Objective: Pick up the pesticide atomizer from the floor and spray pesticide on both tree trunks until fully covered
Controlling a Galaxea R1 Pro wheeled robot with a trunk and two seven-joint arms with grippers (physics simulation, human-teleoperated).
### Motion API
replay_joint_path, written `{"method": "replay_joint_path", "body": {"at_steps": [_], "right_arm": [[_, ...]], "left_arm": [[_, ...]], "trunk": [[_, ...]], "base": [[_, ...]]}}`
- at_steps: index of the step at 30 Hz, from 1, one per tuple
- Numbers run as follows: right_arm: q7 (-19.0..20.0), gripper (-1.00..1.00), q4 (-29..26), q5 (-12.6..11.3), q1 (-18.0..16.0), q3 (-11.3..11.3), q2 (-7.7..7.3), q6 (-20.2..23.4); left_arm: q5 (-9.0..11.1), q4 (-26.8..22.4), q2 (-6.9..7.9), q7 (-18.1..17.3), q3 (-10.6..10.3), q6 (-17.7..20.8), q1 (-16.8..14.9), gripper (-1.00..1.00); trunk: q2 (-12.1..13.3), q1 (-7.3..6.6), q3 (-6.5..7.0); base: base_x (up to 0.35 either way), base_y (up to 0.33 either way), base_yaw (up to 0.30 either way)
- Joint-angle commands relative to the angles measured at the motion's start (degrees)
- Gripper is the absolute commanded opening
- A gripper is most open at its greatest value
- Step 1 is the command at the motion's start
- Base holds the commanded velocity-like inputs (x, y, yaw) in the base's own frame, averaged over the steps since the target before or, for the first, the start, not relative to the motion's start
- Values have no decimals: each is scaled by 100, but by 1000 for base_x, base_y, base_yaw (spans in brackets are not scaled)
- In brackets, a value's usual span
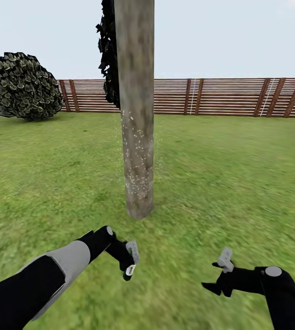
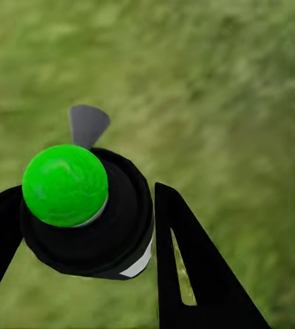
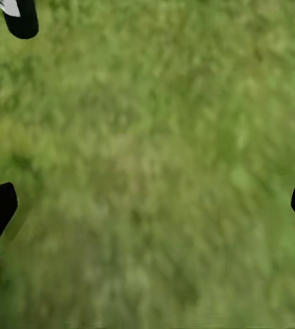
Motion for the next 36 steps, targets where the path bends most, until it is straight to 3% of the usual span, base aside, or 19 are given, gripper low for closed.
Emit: {"method": "replay_joint_path", "body": {"at_steps": [1,2,4,7,10,12,14,16,21,28,30,31,32,36], "right_arm": [[107,-100,0,-82,-12,7,3,2],[168,-100,3,-130,-19,11,5,5],[202,-100,5,-161,-23,14,6,7],[210,-100,8,-168,-30,39,11,7],[211,-100,1,-169,-32,494,9,7],[211,-100,-6,-282,-37,696,12,9],[211,-100,-26,-610,-46,770,14,43],[216,-100,-37,-750,-49,788,14,123],[219,-100,-67,-819,-145,975,23,259],[218,-100,-72,-832,-182,1081,27,410],[214,-100,-78,-941,-182,1085,31,417],[216,-100,-79,-1024,-182,1089,30,425],[214,-100,-85,-1120,-182,1093,30,542],[219,-100,-114,-1149,-182,1094,25,609]], "left_arm": [[-7,10,48,-187,-11,-321,1,-100],[-9,23,134,-371,-28,-735,1,-100],[-15,32,243,-688,-52,-1141,1,-100],[-18,29,268,-832,-213,-1295,1,-100],[-14,18,226,-859,-439,-1326,1,-100],[-12,12,76,-862,-485,-1331,1,-100],[-12,9,-45,-864,-518,-1328,1,-100],[-11,7,-109,-867,-535,-1325,1,-100],[-11,0,-407,-873,-543,-1315,7,-100],[-11,-17,-407,-877,-543,-1286,6,-100],[-11,-43,-407,-921,-543,-1239,8,-100],[-11,-184,-407,-975,-543,-1067,7,-100],[-11,-655,-407,-1100,-550,-556,9,-100],[-9,-922,-407,-1256,-552,-388,16,-100]], "trunk": [[0,0,0],[0,0,0],[0,0,0],[0,0,0],[0,0,0],[0,0,0],[0,0,0],[0,0,0],[0,0,0],[0,0,0],[0,0,0],[0,0,0],[0,0,0],[0,0,0]], "base": [[0,0,0],[0,0,0],[0,0,0],[0,0,0],[0,0,0],[0,0,0],[0,0,0],[0,0,0],[0,0,0],[0,0,0],[0,0,0],[0,0,0],[0,0,0],[0,0,0]]}}
